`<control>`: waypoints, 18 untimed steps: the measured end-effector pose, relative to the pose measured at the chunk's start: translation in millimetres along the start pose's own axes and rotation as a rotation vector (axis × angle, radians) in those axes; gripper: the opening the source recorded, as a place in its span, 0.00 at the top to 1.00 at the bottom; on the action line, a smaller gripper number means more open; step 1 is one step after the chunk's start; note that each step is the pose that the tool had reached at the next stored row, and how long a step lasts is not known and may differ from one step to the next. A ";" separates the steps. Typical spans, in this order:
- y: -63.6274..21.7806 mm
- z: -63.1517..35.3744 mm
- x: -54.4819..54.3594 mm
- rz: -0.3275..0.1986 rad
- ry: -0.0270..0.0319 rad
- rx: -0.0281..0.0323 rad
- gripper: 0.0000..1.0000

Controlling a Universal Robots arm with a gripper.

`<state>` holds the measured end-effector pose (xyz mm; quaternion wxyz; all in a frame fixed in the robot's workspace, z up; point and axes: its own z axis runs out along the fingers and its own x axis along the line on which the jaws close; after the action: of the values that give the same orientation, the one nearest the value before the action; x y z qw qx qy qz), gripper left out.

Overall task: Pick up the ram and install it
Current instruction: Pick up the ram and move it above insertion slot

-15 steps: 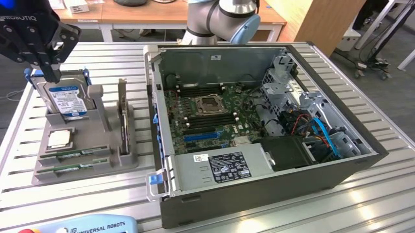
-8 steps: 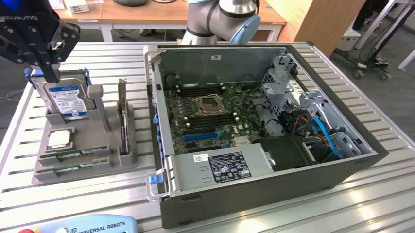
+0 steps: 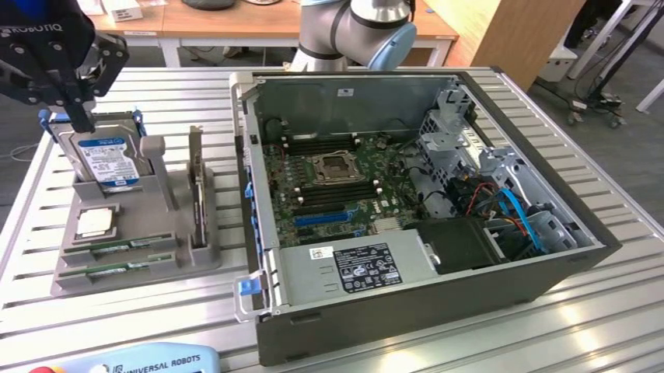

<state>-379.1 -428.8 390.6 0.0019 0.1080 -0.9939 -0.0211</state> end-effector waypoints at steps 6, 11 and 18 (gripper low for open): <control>0.0 0.2 0.0 -0.109 0.0046 -0.0001 0.90; 0.0 0.4 0.0 -0.199 0.0084 -0.0002 0.90; 0.0 0.8 0.0 -0.327 0.0138 -0.0003 0.90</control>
<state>-379.1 -428.8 389.8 0.0053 0.2683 -0.9631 -0.0205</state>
